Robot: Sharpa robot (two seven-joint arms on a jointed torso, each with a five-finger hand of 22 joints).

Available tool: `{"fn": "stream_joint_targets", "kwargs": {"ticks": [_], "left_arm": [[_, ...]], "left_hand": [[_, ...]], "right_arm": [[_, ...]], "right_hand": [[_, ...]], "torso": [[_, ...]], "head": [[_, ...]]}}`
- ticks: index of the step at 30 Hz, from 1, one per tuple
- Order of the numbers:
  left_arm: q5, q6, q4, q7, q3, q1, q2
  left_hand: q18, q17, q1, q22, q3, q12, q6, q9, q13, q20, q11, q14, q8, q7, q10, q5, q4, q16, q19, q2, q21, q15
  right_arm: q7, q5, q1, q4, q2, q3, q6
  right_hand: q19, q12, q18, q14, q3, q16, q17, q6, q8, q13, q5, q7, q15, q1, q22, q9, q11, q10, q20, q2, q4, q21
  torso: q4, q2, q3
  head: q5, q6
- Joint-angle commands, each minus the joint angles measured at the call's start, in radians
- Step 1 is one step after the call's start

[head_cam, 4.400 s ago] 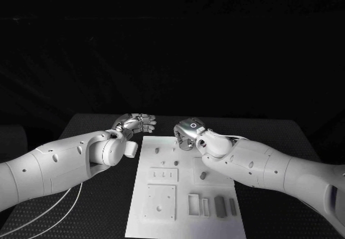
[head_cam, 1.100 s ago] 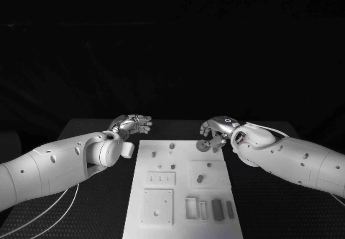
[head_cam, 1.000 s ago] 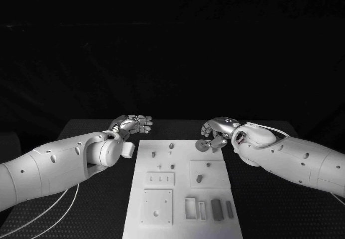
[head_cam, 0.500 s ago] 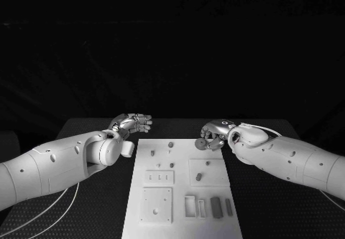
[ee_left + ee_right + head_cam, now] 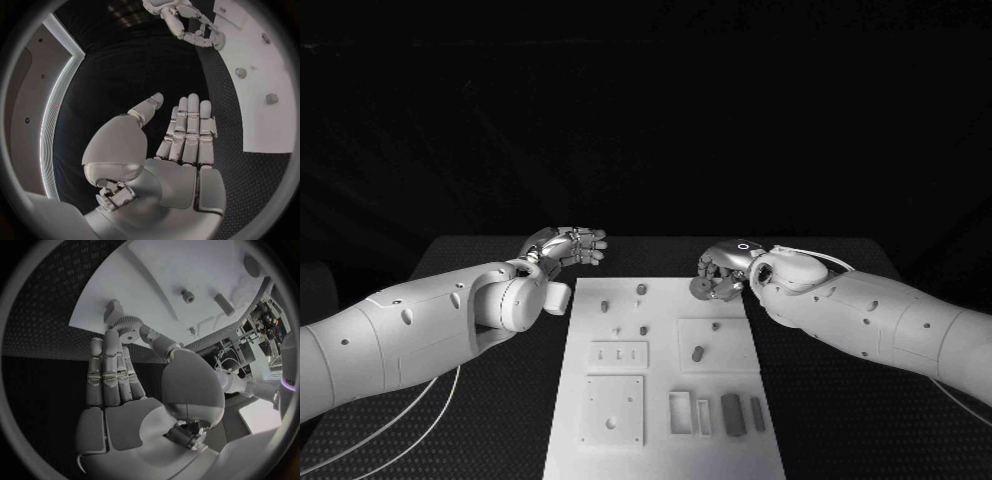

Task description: Assemble the parts on the task board

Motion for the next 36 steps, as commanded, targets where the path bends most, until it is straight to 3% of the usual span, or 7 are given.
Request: {"fn": "stream_joint_targets", "kwargs": {"ticks": [1, 10, 23, 36], "left_arm": [[-0.001, 0.011, 0.005, 0.012, 0.001, 0.001, 0.003], [-0.001, 0.011, 0.006, 0.012, 0.001, 0.001, -0.001], [-0.001, 0.012, 0.009, 0.01, 0.001, 0.001, -0.002], [-0.001, 0.014, 0.013, 0.006, 0.001, 0.001, 0.0]], "left_hand": [[0.018, 0.002, -0.013, 0.02, 0.006, -0.005, 0.001, -0.001, 0.0, -0.001, 0.006, -0.004, -0.004, 0.005, 0.002, -0.005, 0.0, -0.004, -0.009, -0.001, 0.004, 0.003], [0.018, 0.003, -0.014, 0.02, 0.007, -0.007, -0.003, -0.002, 0.0, -0.001, 0.007, -0.004, -0.006, 0.004, 0.0, -0.004, 0.0, -0.004, -0.01, -0.001, 0.005, 0.003], [0.018, 0.003, -0.016, 0.02, 0.007, -0.007, -0.003, -0.002, 0.0, -0.001, 0.007, -0.004, -0.006, 0.004, 0.0, -0.004, 0.001, -0.004, -0.01, 0.0, 0.006, 0.003], [0.018, 0.004, -0.016, 0.02, 0.007, -0.007, -0.003, -0.002, 0.0, -0.001, 0.006, -0.004, -0.006, 0.004, -0.001, -0.004, 0.001, -0.004, -0.01, 0.001, 0.006, 0.003]], "right_arm": [[0.006, -0.012, -0.002, -0.012, 0.007, -0.005, 0.027], [-0.001, -0.016, -0.012, -0.028, 0.022, -0.009, 0.032], [-0.008, -0.028, -0.016, -0.029, 0.037, -0.018, 0.092], [-0.023, -0.062, -0.022, -0.055, 0.059, -0.049, 0.175]], "right_hand": [[-0.006, 0.002, 0.008, -0.006, 0.012, 0.006, -0.003, 0.006, 0.003, -0.003, -0.008, -0.002, 0.002, 0.002, 0.002, -0.002, -0.001, 0.007, 0.003, 0.013, 0.001, -0.004], [-0.008, -0.003, 0.008, -0.012, 0.048, 0.012, -0.01, -0.003, -0.002, -0.014, -0.026, 0.0, 0.007, 0.002, 0.003, -0.009, 0.005, -0.005, 0.004, 0.013, 0.008, -0.005], [-0.01, 0.01, 0.008, -0.016, 0.045, 0.023, -0.014, 0.01, 0.008, -0.012, -0.028, 0.001, 0.004, -0.022, 0.009, -0.009, 0.001, 0.018, 0.005, 0.02, 0.008, -0.002], [-0.016, 0.021, 0.008, -0.025, 0.035, 0.034, -0.017, 0.038, 0.025, -0.003, -0.029, 0.0, -0.003, -0.047, 0.016, -0.008, -0.006, 0.047, 0.006, 0.049, 0.005, 0.0]], "torso": [[0.0038, 0.0, -0.0008], [0.0038, 0.003, 0.0021], [0.0035, 0.002, 0.0017], [0.0041, 0.002, 0.0018]], "head": [[-0.002, -0.002], [0.004, -0.003], [0.007, -0.012], [0.008, -0.02]]}}
